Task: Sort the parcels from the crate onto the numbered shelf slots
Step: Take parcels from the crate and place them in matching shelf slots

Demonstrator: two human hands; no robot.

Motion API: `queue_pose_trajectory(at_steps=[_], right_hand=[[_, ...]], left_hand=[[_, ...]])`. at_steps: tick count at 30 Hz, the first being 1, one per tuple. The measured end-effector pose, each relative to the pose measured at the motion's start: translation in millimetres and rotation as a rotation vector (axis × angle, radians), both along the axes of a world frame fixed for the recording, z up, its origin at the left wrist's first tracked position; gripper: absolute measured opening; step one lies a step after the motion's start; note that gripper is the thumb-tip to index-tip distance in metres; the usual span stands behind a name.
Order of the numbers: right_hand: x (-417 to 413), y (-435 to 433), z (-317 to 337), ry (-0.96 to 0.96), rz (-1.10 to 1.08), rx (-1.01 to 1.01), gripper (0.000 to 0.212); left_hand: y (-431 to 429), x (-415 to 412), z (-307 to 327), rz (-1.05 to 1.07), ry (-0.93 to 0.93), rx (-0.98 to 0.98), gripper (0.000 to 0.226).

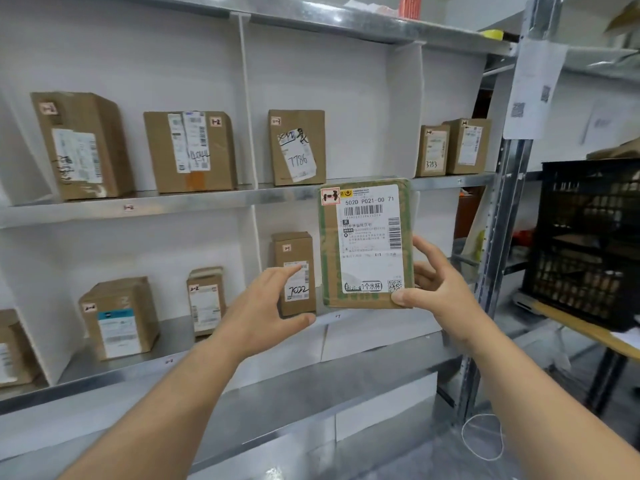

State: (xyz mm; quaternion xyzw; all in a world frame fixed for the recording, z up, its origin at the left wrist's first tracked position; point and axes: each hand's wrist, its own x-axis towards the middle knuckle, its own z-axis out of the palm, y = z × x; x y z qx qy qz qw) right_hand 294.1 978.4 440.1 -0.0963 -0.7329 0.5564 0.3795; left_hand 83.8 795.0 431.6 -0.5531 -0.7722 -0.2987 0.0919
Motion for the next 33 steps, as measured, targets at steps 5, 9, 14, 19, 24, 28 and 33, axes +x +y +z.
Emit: queue_pose_trajectory(at_steps=[5, 9, 14, 19, 24, 28, 33], right_hand=[[-9, 47, 4, 0.02, -0.031, 0.005, 0.091], [-22, 91, 10, 0.025, -0.069, 0.036, 0.095], [-48, 158, 34, 0.024, -0.087, 0.078, 0.097], [-81, 227, 61, 0.066, -0.118, 0.082, 0.09], [-107, 284, 81, 0.098, -0.116, 0.085, 0.087], [-131, 320, 96, 0.115, -0.107, 0.1, 0.087], [-170, 362, 115, 0.129, -0.031, 0.14, 0.093]], left_hand=[[50, -19, 13, -0.011, 0.089, -0.035, 0.086], [100, -39, 28, -0.027, 0.151, -0.03, 0.086], [173, -71, 52, -0.053, 0.208, -0.008, 0.086], [244, -107, 80, -0.066, 0.231, -0.03, 0.087], [293, -128, 100, -0.06, 0.27, 0.011, 0.085], [323, -142, 116, -0.051, 0.24, 0.023, 0.087], [362, -143, 137, -0.038, 0.012, 0.171, 0.079]])
